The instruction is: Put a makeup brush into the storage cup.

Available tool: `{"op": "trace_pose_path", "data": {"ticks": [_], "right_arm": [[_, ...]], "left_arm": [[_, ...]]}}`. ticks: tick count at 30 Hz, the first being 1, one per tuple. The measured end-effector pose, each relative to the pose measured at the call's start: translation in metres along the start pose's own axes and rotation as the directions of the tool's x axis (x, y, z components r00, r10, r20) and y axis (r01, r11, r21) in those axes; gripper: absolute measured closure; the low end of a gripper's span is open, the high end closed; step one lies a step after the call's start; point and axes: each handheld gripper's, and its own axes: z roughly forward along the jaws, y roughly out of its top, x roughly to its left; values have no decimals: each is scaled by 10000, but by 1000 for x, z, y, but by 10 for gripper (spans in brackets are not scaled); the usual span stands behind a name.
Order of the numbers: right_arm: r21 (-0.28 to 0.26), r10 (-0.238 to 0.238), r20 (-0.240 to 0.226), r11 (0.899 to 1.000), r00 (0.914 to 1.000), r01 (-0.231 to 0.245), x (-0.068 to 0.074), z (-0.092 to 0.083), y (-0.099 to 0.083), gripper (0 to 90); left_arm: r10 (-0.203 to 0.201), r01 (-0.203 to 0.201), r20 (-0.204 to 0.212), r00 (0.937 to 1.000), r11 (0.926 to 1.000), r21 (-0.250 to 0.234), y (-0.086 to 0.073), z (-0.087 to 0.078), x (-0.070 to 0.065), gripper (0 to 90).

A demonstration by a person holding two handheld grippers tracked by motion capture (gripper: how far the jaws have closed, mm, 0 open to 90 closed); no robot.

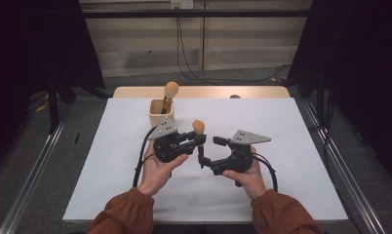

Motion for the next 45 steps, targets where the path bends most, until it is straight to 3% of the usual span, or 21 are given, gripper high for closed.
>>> {"op": "trace_pose_path", "data": {"ticks": [7,11,13,24,26,32,39,41,45], "right_arm": [[23,12,91,10000,10000,-12,-1,-3,0,14],[-187,-104,721,9998,9973,118,1,-5,-1,0],[-304,-190,671,9993,9976,211,1,-5,-1,0],[-610,-506,1474,9963,9878,602,1,-11,-8,2],[-540,-473,1390,9970,9892,553,1,-12,-9,2],[-466,-503,1701,9972,9842,590,0,-18,-13,18],[-602,-675,2237,9947,9723,829,-2,-28,-19,15],[-642,-921,2365,9918,9673,1102,-3,-32,-21,15],[-505,-828,2427,9939,9666,979,-5,-40,-24,15]], "left_arm": [[-73,73,-240,9997,10000,9,-1,-8,5,701],[-19,20,-287,9996,10000,27,0,-12,8,700],[27,-26,-322,9995,10000,26,1,-14,10,701],[108,-106,-690,9976,9999,40,9,-29,22,700],[115,-115,-755,9971,9999,15,11,-32,24,700],[157,-154,-979,9951,9999,37,15,-41,33,700],[61,-69,-1229,9924,10000,-59,23,-52,42,700],[91,-102,-1292,9916,9999,-81,25,-55,44,700],[172,-183,-1429,9896,9998,-64,28,-60,48,700]]}}
